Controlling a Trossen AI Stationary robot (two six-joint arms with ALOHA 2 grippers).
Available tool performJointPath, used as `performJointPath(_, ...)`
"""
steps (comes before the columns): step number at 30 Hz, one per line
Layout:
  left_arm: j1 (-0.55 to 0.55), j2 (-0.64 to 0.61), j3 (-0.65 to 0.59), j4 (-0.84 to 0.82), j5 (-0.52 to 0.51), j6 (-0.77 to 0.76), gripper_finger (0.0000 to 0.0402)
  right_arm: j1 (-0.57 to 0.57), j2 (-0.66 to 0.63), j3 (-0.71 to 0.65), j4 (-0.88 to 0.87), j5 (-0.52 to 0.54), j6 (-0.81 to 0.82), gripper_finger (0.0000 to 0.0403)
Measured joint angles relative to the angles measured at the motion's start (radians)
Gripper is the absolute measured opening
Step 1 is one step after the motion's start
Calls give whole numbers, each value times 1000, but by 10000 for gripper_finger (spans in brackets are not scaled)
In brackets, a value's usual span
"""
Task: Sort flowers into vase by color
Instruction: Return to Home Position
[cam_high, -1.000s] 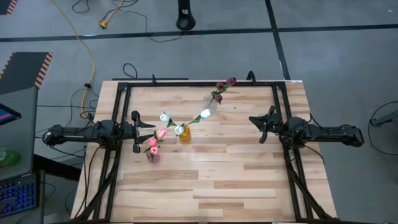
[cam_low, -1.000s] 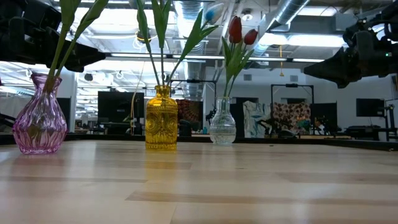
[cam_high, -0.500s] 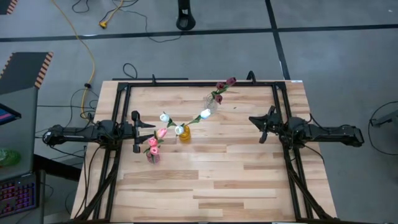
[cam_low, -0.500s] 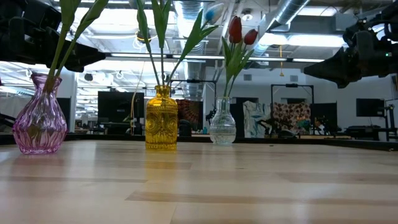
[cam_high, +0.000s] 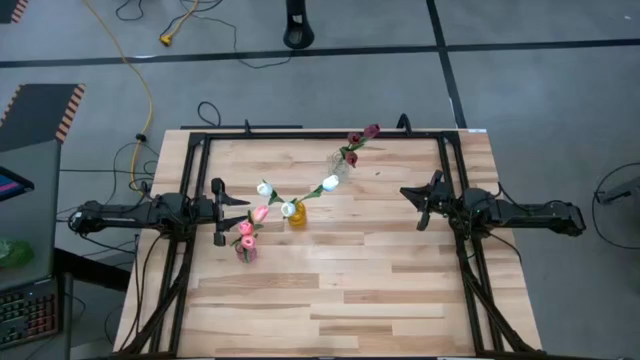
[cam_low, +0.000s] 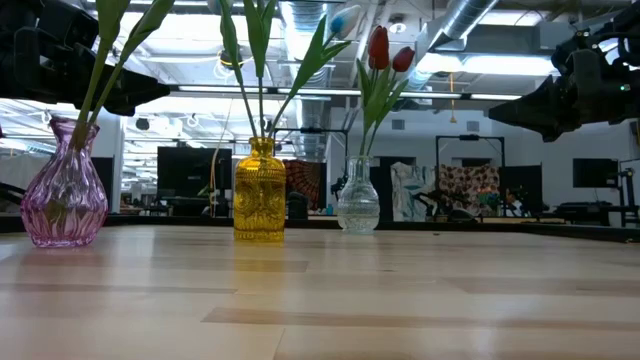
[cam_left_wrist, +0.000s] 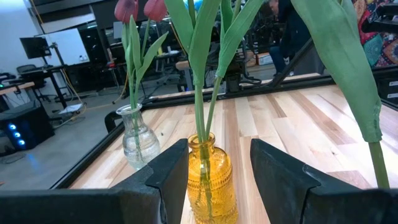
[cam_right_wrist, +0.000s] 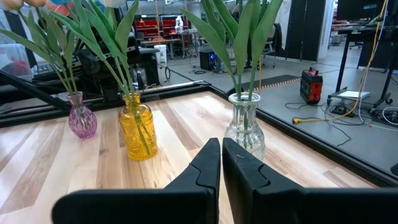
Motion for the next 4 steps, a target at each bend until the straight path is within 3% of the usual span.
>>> performJointPath(4,0,0,0,0,0,0,161,0,0,0,0,0,0,47)
